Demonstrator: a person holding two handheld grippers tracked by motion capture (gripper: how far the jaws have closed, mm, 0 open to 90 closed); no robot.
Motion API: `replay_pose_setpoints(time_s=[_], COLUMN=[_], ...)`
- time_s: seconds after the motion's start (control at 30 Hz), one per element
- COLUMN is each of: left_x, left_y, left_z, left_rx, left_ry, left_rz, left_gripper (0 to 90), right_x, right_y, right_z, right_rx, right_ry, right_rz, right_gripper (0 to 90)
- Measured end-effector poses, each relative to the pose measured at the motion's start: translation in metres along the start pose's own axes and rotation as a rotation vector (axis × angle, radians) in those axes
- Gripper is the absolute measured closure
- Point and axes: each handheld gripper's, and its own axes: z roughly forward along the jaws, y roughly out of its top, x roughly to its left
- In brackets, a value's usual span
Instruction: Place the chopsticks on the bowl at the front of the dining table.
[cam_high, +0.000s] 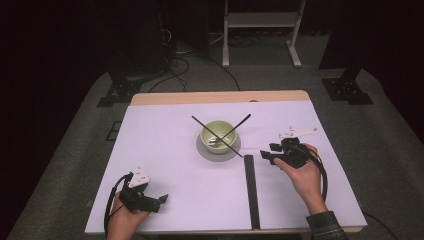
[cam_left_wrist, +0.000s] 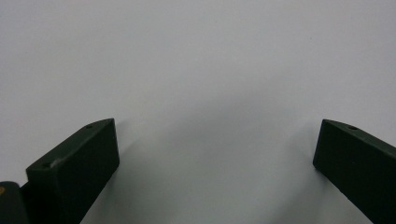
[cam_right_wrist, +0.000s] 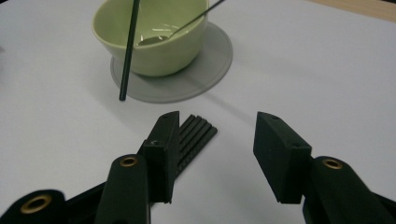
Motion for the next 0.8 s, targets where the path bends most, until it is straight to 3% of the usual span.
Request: replay_pose_setpoints(time_s=[0.8], left_x=[0.000], left_y=[0.000], left_z=[0.000], left_rx=[-0.001], left_ry=[0.000], left_rz=[-0.001], left_gripper=[0.0], right_x=[-0.008], right_y=[-0.045], right_z=[-0.020], right_rx=[-0.003], right_ry=[-0.025], right_rz=[0.018], right_gripper=[44.6])
